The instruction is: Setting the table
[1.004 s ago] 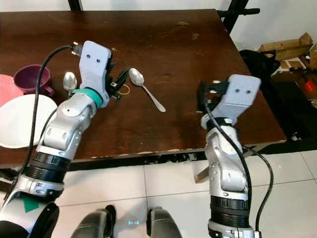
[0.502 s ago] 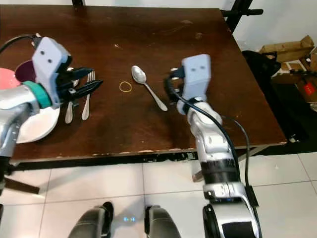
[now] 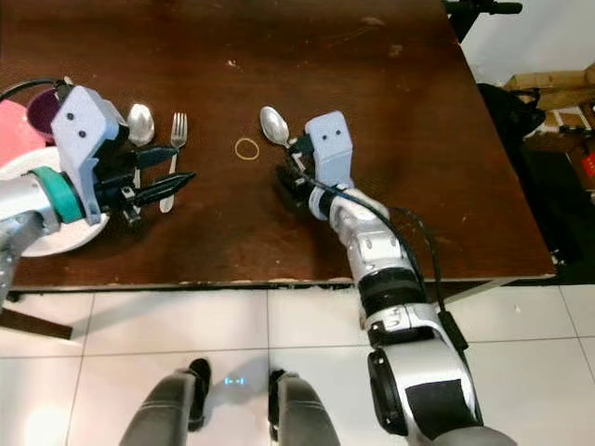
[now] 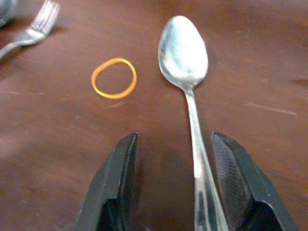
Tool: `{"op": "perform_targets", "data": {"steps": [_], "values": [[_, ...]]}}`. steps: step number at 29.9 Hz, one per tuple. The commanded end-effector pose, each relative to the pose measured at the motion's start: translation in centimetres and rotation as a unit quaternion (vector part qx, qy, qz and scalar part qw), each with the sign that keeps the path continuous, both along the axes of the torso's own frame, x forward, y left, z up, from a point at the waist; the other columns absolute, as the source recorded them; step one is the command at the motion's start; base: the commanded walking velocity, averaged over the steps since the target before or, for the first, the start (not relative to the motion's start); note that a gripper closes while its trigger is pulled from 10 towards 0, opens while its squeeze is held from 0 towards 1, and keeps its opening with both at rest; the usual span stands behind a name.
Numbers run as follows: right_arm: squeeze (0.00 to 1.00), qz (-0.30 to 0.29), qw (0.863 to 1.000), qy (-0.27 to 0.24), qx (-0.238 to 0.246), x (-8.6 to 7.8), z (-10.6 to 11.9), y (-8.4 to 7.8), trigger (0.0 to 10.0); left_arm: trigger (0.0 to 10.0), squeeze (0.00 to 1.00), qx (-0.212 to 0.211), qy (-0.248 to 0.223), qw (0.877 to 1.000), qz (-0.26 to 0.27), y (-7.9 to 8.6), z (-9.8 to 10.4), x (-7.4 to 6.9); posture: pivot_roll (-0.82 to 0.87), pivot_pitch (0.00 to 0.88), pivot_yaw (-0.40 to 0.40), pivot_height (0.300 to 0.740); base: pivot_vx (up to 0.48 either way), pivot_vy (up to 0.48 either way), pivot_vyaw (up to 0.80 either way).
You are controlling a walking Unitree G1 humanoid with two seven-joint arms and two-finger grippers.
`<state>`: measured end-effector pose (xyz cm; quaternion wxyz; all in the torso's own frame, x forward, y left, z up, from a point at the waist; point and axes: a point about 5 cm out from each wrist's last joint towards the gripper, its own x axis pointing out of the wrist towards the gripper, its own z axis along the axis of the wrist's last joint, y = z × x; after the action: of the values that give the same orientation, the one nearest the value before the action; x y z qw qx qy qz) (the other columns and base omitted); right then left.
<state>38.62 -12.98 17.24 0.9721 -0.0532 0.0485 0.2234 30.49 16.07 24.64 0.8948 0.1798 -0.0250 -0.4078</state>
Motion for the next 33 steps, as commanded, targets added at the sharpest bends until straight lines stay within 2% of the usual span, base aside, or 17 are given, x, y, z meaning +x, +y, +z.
{"op": "perform_targets", "data": {"steps": [1, 14, 15, 16, 17, 18, 26, 33], "values": [[0.00, -0.001, 1.000, 0.005, -0.003, 0.0, -0.5, -0.3, 10.0, 10.0, 0.00, 0.002, 0.008, 1.000, -0.013, -0.2, -0.1, -0.3, 0.14, 0.238, -0.003, 0.740, 0.000, 0.000, 0.00], [0.00, 0.002, 1.000, -0.002, 0.005, 0.8, -0.4, -0.5, 10.0, 10.0, 0.00, 0.004, 0.017, 1.000, -0.018, 0.0, 0.6, -1.4, 0.18, 0.275, -0.007, 0.740, 0.000, 0.000, 0.00], [0.00, 0.005, 1.000, 0.003, 0.003, 0.8, -0.5, -0.4, 5.7, 10.0, 0.00, 0.004, 0.020, 1.000, -0.015, 0.1, 0.6, -1.6, 0.19, 0.281, -0.012, 0.740, 0.000, 0.000, 0.00], [0.00, 0.008, 1.000, 0.010, 0.004, 0.8, -0.6, -0.4, 0.7, 10.0, 0.00, 0.004, 0.022, 1.000, -0.013, 0.2, 0.5, -1.7, 0.19, 0.282, -0.013, 0.740, 0.000, 0.000, 0.00], [0.00, 0.008, 1.000, 0.010, 0.004, 0.8, -0.6, -0.4, 0.7, 10.0, 0.00, 0.004, 0.022, 1.000, -0.013, 0.2, 0.5, -1.7, 0.19, 0.282, -0.013, 0.740, 0.000, 0.000, 0.00], [0.00, 0.013, 1.000, 0.017, 0.005, 0.9, -0.8, -0.5, 0.0, 10.0, 0.00, 0.004, 0.024, 1.000, -0.011, 0.2, 0.5, -1.9, 0.19, 0.282, -0.013, 0.740, 0.000, 0.000, 0.00], [0.00, 0.051, 0.997, 0.051, 0.011, 0.6, -1.6, -0.7, 0.0, 10.0, 0.00, 0.003, 0.030, 1.000, -0.005, 0.3, 0.4, -1.9, 0.19, 0.280, -0.016, 0.740, 0.000, 0.000, 0.00], [0.00, 0.046, 0.997, 0.061, 0.026, 0.6, -1.9, -1.0, 0.0, 10.0, 0.00, 0.002, 0.033, 0.999, -0.003, 0.2, 0.3, -1.9, 0.18, 0.274, -0.015, 0.740, 0.000, 0.000, 0.00]]}}
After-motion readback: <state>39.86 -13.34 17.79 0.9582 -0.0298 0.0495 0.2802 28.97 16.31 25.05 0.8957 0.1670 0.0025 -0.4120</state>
